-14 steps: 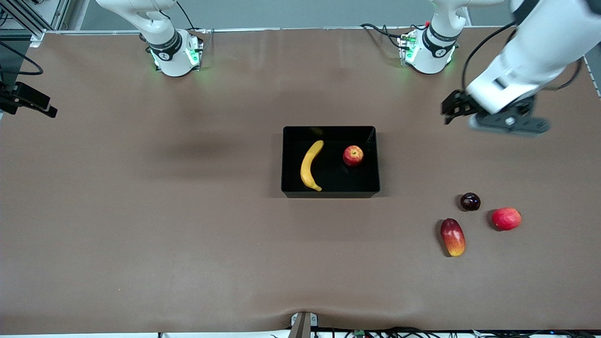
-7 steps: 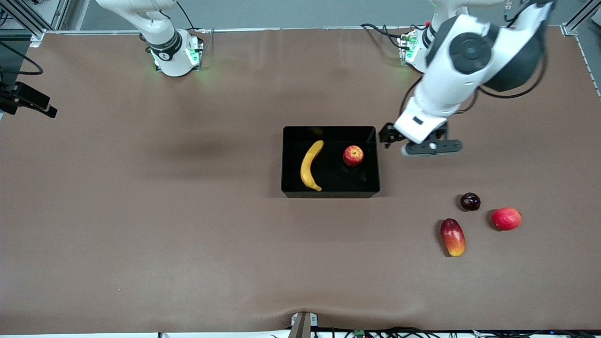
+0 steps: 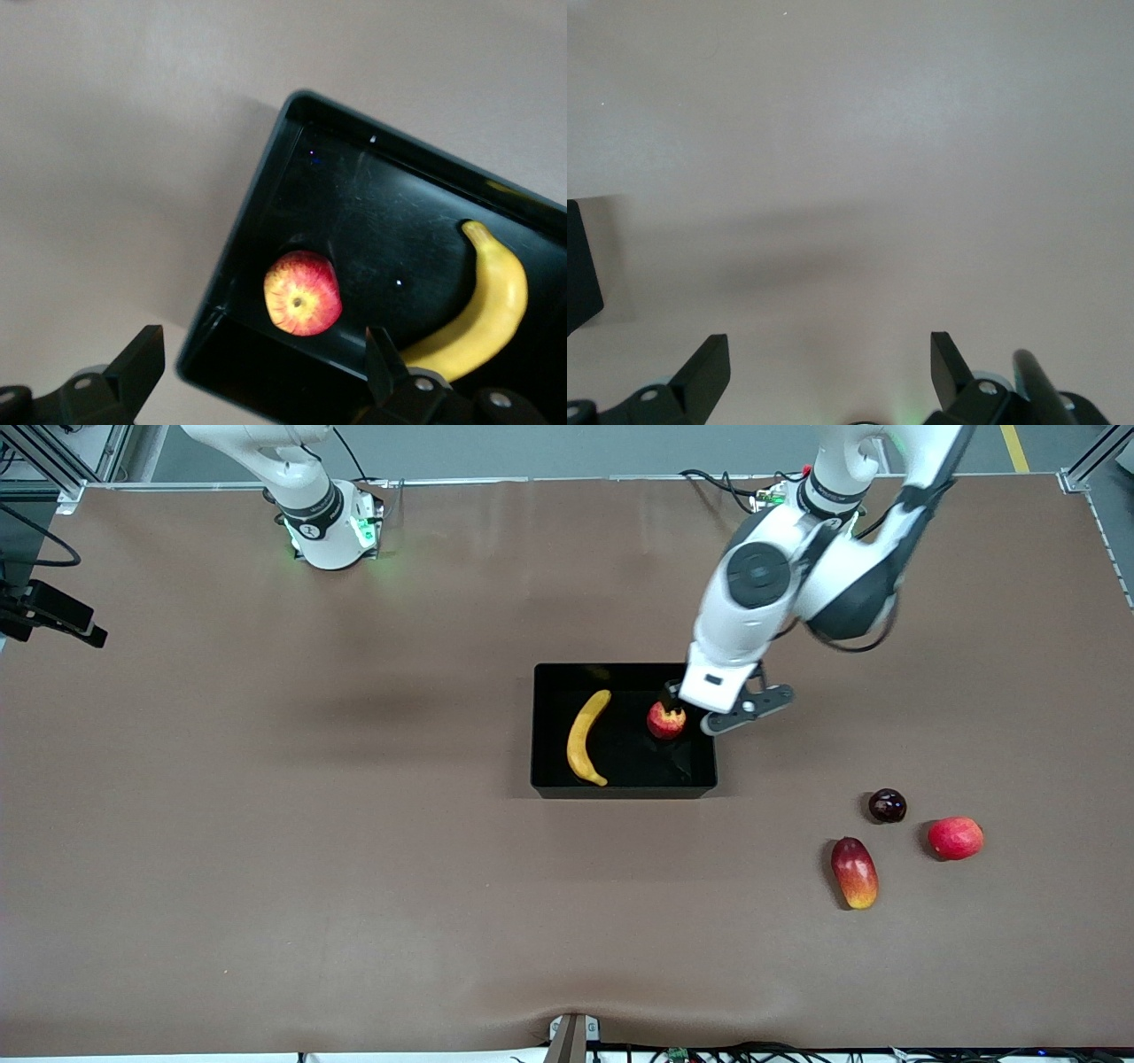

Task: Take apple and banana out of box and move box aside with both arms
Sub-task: 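Lower the left gripper and grasp the red apple in the tray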

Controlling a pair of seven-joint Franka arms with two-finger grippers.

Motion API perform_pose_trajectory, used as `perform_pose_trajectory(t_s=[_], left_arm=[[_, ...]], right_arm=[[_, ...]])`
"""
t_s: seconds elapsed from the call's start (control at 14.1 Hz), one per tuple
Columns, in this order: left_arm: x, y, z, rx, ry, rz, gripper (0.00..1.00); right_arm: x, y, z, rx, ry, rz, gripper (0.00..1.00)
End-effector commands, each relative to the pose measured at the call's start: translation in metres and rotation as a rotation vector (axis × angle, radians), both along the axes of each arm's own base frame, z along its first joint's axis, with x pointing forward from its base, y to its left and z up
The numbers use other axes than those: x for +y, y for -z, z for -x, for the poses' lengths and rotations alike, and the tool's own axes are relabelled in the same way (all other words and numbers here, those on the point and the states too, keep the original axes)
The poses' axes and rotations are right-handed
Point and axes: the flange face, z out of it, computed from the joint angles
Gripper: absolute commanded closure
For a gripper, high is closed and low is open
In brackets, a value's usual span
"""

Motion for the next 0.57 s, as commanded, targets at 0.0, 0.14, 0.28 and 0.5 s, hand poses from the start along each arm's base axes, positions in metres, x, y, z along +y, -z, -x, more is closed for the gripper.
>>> perform_pose_trajectory(t_s=[0.0,0.14,0.28,0.5], left_arm=[[-0.027,0.044,0.007,-0.018,-0.104,-0.024,0.0],[-0.038,0.068,0.012,-0.022,-0.158,-0.036,0.0],[-0.041,0.092,0.015,-0.038,-0.194,-0.059,0.0],[-0.048,0.118,0.024,-0.055,-0.232,-0.105,0.0]], right_arm=[[-0.001,-0.003,-0.001,-0.008,-0.004,-0.013,0.0],[-0.001,-0.003,-0.001,-0.007,-0.004,-0.013,0.0],[0.0,-0.003,-0.001,-0.008,-0.005,-0.012,0.0],[-0.001,-0.003,-0.001,-0.007,-0.004,-0.013,0.0]])
